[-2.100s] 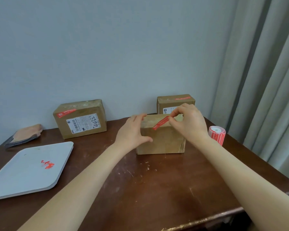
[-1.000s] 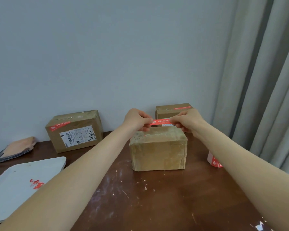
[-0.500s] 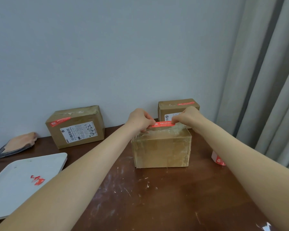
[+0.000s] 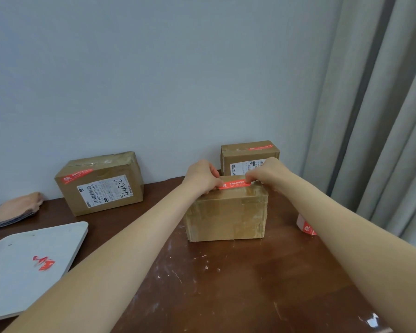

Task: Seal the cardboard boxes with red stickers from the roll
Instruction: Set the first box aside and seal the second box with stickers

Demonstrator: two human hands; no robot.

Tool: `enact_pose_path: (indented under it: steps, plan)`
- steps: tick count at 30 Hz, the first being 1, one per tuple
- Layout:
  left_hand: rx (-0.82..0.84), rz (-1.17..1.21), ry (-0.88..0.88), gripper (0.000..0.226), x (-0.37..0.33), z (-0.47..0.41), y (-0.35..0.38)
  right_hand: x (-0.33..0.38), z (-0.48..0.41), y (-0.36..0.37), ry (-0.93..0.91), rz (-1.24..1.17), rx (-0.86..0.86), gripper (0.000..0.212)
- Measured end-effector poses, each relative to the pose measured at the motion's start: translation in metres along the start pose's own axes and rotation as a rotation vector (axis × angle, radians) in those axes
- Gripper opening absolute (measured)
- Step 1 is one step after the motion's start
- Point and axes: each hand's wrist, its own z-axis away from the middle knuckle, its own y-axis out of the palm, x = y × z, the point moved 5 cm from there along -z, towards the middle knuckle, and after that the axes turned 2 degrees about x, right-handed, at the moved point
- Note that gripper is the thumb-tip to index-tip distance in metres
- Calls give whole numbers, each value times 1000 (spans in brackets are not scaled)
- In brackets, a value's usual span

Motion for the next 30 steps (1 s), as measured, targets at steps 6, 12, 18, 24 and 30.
enact_pose_path:
  steps: [6,12,18,24,30]
  plan:
    - [0,-2,-2,15,1,-1,2,0,0,1,5,26,-10,23]
    - [10,-39,-25,15,-1,1,2,-2,1,1,5,30,-25,21]
    - [28,-86,-38,22,-5,2,2,-2,2,1,-9,56,-51,22]
    - [-29,-160,-9,34,-1,3,-8,5,3,2,-50,51,-55,26]
    - [-20,-177,-39,37,2,2,-19,17,5,7,-71,99,-32,33]
